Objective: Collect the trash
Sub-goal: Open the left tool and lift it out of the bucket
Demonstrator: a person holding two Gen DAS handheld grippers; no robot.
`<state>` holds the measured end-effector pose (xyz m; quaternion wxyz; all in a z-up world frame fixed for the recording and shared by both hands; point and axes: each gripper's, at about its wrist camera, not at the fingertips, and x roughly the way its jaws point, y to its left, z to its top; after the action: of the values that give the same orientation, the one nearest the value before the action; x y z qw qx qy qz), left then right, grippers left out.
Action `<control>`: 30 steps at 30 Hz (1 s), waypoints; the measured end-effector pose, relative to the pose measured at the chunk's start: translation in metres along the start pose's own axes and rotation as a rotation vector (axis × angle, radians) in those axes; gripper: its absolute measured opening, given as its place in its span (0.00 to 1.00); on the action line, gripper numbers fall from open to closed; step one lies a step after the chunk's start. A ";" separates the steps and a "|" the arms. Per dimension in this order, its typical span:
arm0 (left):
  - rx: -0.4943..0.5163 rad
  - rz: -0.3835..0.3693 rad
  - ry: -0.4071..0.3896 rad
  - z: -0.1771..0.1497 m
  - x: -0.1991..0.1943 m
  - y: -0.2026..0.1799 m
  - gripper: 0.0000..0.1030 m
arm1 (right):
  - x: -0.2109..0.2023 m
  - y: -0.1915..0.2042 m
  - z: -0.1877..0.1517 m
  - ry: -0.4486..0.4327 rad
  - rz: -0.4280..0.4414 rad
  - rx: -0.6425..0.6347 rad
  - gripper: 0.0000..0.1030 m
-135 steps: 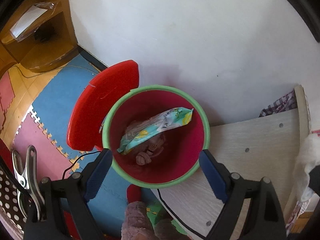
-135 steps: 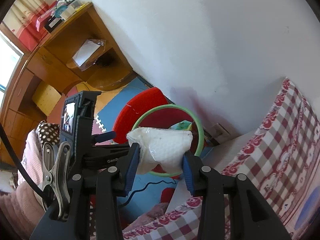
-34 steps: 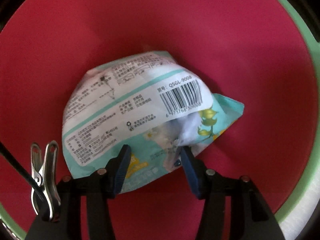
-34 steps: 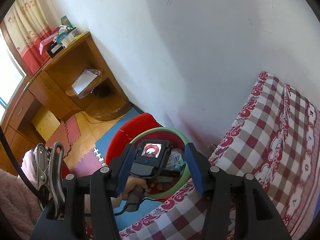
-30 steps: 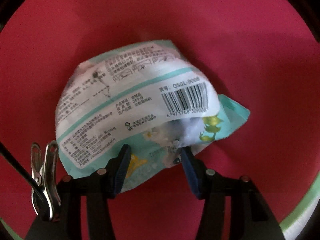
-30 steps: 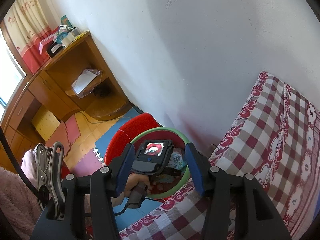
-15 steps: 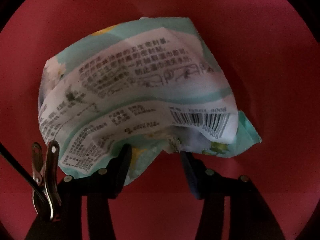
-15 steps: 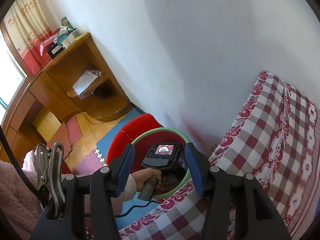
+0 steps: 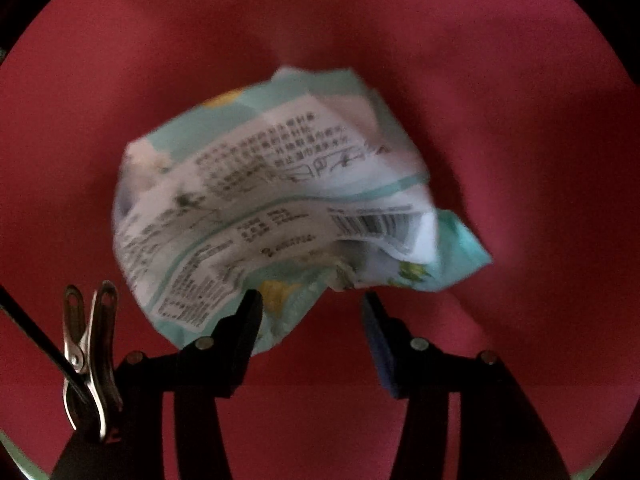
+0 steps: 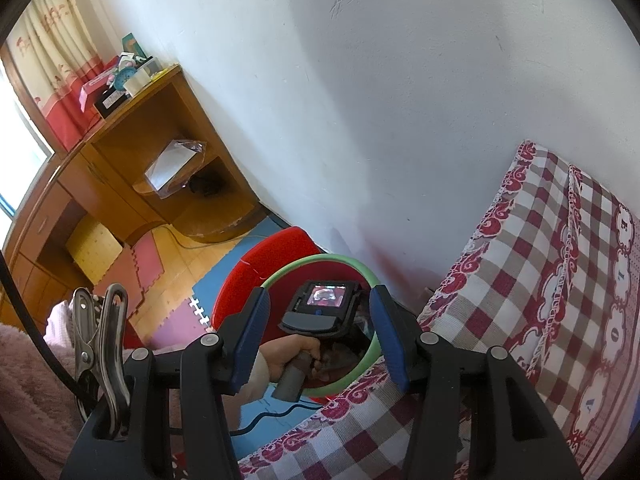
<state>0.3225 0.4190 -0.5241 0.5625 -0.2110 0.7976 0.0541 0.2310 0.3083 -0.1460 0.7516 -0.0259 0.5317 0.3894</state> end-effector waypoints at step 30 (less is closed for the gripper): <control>0.003 0.043 -0.361 -0.144 -0.171 0.027 0.53 | -0.008 0.013 0.001 -0.011 -0.018 -0.002 0.52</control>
<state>0.2335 0.4435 -0.3185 0.6954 -0.1800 0.6882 0.1020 0.2230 0.3134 -0.1341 0.7579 -0.0293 0.5271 0.3833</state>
